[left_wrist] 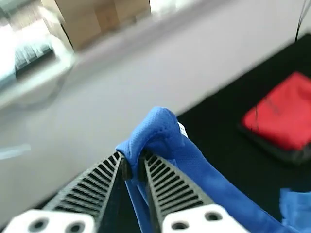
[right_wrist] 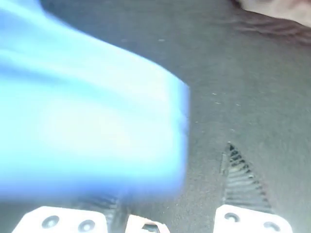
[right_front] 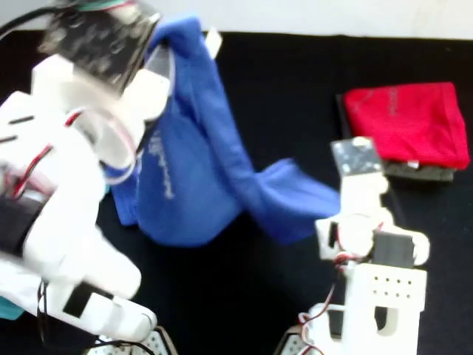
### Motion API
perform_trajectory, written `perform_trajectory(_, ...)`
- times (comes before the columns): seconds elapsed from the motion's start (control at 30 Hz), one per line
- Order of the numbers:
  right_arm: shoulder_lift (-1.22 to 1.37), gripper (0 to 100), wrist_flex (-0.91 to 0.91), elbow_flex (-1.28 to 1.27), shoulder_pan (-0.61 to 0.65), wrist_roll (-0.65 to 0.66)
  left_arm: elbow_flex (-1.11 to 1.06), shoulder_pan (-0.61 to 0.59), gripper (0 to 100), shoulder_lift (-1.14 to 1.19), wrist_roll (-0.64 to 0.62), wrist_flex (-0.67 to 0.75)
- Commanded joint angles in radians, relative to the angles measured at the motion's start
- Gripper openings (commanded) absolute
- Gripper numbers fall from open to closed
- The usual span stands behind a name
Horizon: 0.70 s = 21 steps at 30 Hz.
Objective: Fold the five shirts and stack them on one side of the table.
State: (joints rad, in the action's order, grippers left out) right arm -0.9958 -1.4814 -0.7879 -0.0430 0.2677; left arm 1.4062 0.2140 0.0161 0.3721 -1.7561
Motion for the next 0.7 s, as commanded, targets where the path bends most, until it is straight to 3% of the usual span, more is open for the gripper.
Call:
perform_trajectory(0.0,-0.013,23.8,0.021,0.007,-0.056,-0.017,-0.206,-0.102,1,0.030,0.011,-0.012)
perform_trajectory(0.2,-0.010,23.8,0.021,0.012,-0.058,-0.018,-0.627,-0.271,1,0.048,0.015,-0.011)
perform_trajectory(0.33,-0.004,23.8,0.061,0.005,-0.033,-0.018,-0.782,-0.383,1,0.048,0.015,-0.011)
perform_trajectory(0.5,0.084,24.1,0.090,0.021,0.145,-0.040,-0.881,-0.493,1,0.048,0.015,-0.011)
perform_trajectory(0.67,0.358,29.5,0.176,0.111,0.348,-0.143,-0.943,-0.564,1,0.048,0.017,-0.011)
